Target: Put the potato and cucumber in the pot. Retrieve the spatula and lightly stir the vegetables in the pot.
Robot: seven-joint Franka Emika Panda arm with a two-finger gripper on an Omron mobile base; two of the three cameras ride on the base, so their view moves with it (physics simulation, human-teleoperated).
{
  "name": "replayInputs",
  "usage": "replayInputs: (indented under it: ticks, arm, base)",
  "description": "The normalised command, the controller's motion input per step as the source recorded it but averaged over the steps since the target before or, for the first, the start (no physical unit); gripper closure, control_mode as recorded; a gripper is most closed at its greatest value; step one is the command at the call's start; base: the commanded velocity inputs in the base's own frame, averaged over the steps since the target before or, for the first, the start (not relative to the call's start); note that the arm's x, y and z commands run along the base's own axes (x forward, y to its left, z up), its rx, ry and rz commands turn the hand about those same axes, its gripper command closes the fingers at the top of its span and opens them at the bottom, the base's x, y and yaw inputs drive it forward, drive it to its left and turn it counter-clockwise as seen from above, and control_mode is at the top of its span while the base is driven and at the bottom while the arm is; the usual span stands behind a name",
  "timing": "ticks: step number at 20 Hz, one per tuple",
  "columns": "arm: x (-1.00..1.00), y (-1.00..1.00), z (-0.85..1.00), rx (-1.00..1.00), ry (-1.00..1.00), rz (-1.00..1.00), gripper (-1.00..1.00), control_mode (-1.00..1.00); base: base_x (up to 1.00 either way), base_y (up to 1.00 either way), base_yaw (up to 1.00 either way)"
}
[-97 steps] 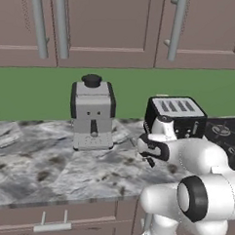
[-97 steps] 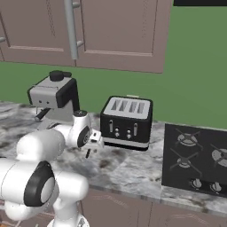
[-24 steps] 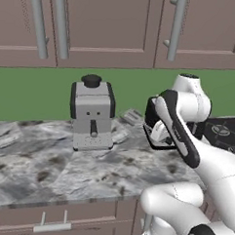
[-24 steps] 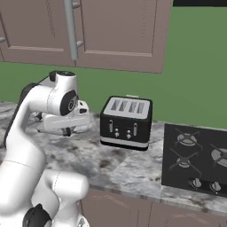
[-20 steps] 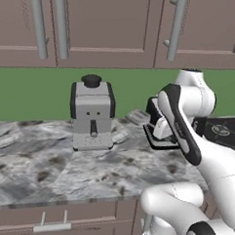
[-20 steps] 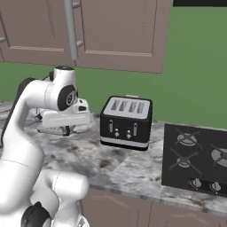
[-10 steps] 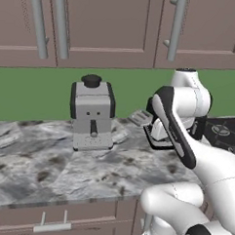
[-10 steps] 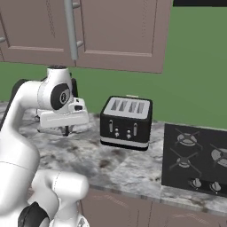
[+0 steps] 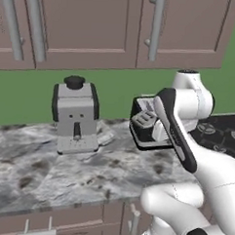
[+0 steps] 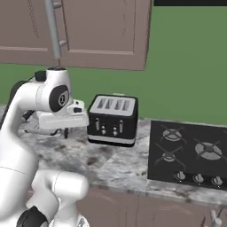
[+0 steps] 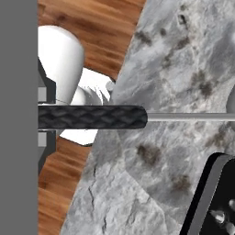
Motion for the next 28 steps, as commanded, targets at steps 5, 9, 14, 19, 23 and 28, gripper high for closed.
replayInputs:
  ticks: [5, 9, 14, 19, 23, 28]
  arm:
    - [0.00, 0.00, 0.00, 0.00, 0.00, 0.00, 1.00, 1.00]
    - [0.00, 0.00, 0.00, 0.00, 0.00, 0.00, 1.00, 1.00]
    - [0.00, 0.00, 0.00, 0.00, 0.00, 0.00, 1.00, 1.00]
    - [0.00, 0.00, 0.00, 0.00, 0.00, 0.00, 1.00, 1.00]
    - [0.00, 0.00, 0.00, 0.00, 0.00, 0.00, 1.00, 1.00]
    - [0.00, 0.00, 0.00, 0.00, 0.00, 0.00, 1.00, 1.00]
  base:
    - [-0.07, -0.87, -0.31]
    - [-0.13, -0.92, -0.19]
    - [-0.11, -0.91, -0.02]
    - [-0.07, -0.82, 0.05]
    - [-0.25, -0.87, 0.10]
    - [0.01, -0.89, 0.15]
